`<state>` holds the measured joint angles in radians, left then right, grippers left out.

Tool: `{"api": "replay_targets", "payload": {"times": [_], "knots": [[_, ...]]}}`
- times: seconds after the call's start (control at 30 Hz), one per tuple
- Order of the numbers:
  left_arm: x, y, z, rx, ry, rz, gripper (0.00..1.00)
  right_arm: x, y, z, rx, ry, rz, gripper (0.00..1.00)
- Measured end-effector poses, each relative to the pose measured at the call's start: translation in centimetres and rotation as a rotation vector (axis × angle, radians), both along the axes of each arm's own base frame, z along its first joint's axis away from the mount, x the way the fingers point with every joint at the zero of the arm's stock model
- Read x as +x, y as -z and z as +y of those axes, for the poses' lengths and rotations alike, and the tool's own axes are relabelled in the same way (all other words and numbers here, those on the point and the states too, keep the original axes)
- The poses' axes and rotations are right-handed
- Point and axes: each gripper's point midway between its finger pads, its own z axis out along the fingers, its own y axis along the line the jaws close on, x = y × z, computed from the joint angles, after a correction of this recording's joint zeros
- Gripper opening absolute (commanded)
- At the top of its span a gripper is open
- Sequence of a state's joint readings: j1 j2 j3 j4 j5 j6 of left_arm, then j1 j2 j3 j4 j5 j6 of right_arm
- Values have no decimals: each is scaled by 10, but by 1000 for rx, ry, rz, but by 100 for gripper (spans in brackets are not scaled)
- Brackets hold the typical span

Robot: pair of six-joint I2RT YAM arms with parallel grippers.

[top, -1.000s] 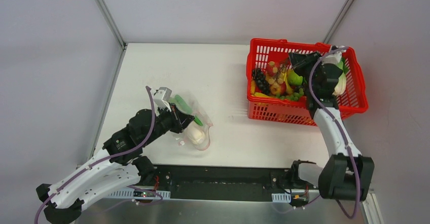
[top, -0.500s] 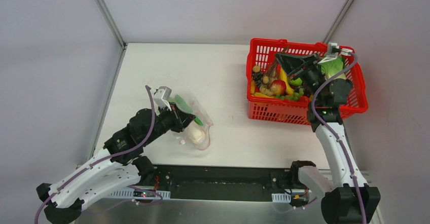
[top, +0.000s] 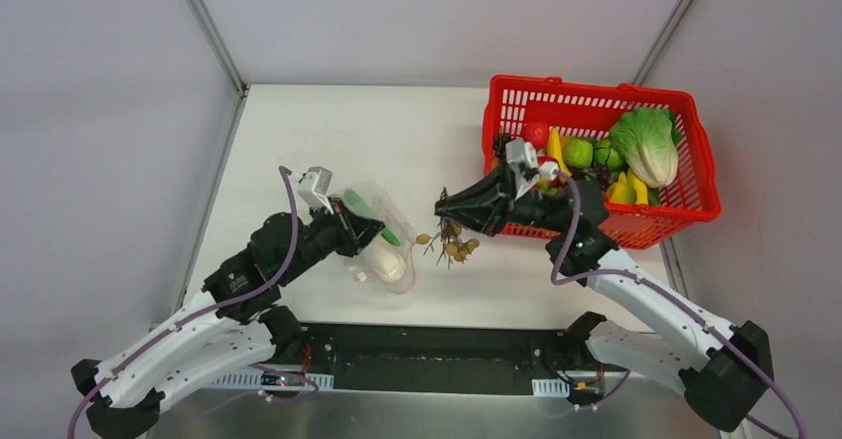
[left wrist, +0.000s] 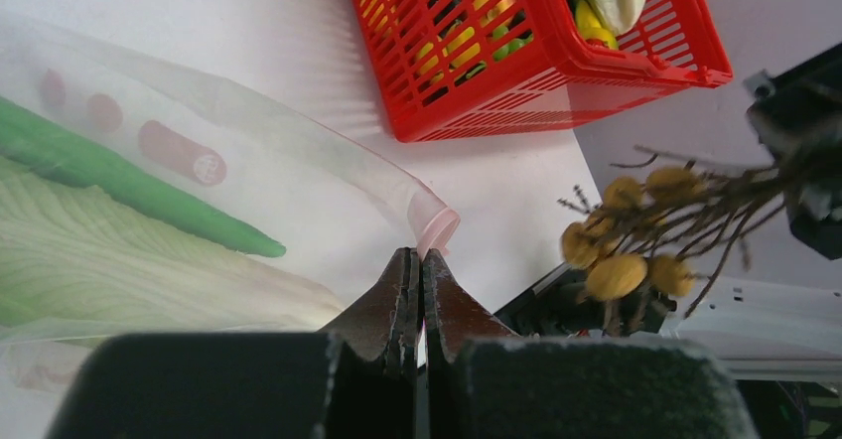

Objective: Place the food in the zip-top bag and seal the zipper
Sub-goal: Place the fake fruit in the zipper food storage bag.

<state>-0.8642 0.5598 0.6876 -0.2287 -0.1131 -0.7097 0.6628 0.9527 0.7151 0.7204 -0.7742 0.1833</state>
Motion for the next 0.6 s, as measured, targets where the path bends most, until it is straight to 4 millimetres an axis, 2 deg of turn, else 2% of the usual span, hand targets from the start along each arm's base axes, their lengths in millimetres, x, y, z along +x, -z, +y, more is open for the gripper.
{"api": "replay_targets", "payload": {"times": [0.13,0.27,0.47,0.6], "knots": [[1,-5,-2,-25,-5,8,0,-27,16,25,-28,-83,-122,0],[3,-15,-8,-63,-7,19,0,-39,26,43,-27,-118,-189,0],[7,-34,-24,-143,14,37,0,-45,23,63,32,-106,-239,0],[8,-39,-31,-189,25,57,0,-33,18,71,100,-43,-268,0]]}}
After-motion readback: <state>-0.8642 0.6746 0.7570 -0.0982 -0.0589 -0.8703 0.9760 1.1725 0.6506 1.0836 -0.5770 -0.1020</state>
